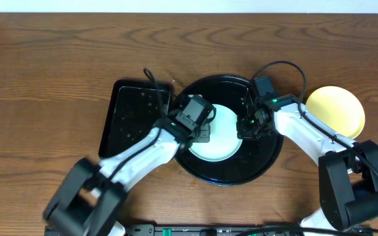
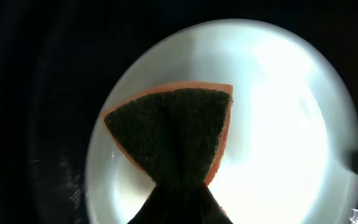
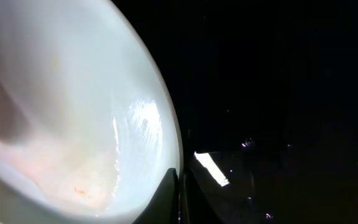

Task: Clean dirty plates on tray and stack at the side
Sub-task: 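Scrub the sauce on the pale-blue plate with the held sponge, then return the sponge with the left gripper into the black basin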

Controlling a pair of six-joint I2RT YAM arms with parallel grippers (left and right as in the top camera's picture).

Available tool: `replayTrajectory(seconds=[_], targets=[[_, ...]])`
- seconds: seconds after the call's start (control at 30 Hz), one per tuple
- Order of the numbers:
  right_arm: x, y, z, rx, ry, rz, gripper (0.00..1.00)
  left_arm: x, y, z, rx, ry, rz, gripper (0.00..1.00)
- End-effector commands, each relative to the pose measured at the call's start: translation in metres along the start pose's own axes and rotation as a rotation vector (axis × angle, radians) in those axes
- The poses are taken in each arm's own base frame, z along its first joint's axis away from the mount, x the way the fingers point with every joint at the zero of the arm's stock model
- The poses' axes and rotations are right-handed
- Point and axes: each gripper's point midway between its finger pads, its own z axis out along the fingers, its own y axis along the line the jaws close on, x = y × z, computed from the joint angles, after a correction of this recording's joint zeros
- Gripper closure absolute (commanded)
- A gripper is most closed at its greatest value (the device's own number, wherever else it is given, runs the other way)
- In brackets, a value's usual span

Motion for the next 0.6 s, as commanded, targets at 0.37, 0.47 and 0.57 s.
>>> replayTrajectory(seconds=[0.37,0.47,0.57], targets=[[-0.033,0.011,-0.001,-0.031,-0.139,-0.032,0.77,-0.048,0.102,-0.058,-0.253,-0.143,-0.089,0.92],[-0.032,0.01,0.002,-0.027,-0.131,-0.031,0.77,-0.05,0.122,-0.056,-0.282,-0.129,-0.113,0.92],[-0.027,0.007,0.009,-0.017,-0.104,-0.025,0.78,-0.046,0.131,-0.046,-0.227,-0.067,-0.102,0.92]])
